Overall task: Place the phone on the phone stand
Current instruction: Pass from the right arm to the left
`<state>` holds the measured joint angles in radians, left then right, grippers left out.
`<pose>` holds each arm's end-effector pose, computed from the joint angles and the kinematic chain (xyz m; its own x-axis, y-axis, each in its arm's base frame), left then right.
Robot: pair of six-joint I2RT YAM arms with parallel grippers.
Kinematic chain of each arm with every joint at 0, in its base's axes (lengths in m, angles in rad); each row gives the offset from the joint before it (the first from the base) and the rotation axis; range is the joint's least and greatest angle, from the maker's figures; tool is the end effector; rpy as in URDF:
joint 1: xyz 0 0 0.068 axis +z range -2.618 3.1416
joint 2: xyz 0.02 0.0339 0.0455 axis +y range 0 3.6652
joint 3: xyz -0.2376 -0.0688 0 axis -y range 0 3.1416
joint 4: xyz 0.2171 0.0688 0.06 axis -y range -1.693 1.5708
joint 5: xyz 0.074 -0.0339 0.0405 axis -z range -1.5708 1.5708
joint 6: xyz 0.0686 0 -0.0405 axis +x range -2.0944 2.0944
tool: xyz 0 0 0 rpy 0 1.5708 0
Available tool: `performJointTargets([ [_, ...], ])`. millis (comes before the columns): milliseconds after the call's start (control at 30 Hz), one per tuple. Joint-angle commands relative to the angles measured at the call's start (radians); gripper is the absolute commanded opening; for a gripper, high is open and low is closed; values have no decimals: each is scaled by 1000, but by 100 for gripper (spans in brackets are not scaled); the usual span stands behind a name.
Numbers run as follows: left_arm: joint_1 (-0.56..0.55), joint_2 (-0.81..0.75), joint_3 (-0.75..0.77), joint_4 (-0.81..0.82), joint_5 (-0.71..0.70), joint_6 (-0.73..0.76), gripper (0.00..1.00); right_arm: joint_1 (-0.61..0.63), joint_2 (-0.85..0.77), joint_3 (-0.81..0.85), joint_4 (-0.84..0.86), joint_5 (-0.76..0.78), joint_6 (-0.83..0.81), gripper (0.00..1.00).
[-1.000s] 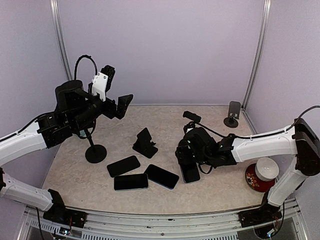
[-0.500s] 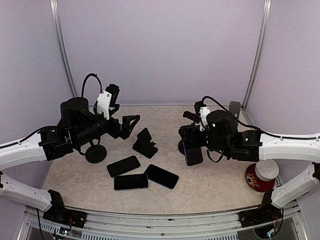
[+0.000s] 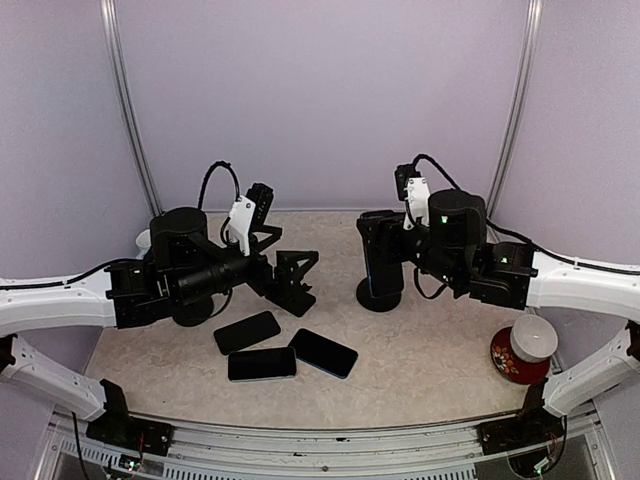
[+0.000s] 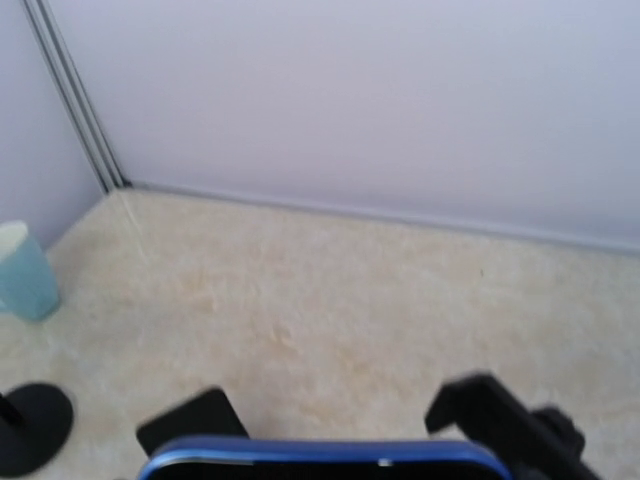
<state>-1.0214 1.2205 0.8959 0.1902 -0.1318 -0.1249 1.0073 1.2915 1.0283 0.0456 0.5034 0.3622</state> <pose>0.1665 -0.2546 0.3053 -0.1663 0.0351 -0.9855 0.7627 0.6381 -0.1060 0.1939 0.2450 0.3144 -0.2811 0.1362 -0.9500 -0.4163 0.8746 0.2486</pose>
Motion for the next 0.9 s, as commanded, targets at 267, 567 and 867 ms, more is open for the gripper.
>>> performJointTargets([
  [267, -41, 173, 10, 219, 146, -85, 98, 10, -6, 71, 151, -1, -22, 58],
  [567, -41, 273, 54, 278, 164, -101, 96, 13, -8, 50, 205, -9, 0, 58],
  [867, -42, 343, 81, 351, 168, -126, 93, 43, -6, 15, 273, 24, 41, 58],
])
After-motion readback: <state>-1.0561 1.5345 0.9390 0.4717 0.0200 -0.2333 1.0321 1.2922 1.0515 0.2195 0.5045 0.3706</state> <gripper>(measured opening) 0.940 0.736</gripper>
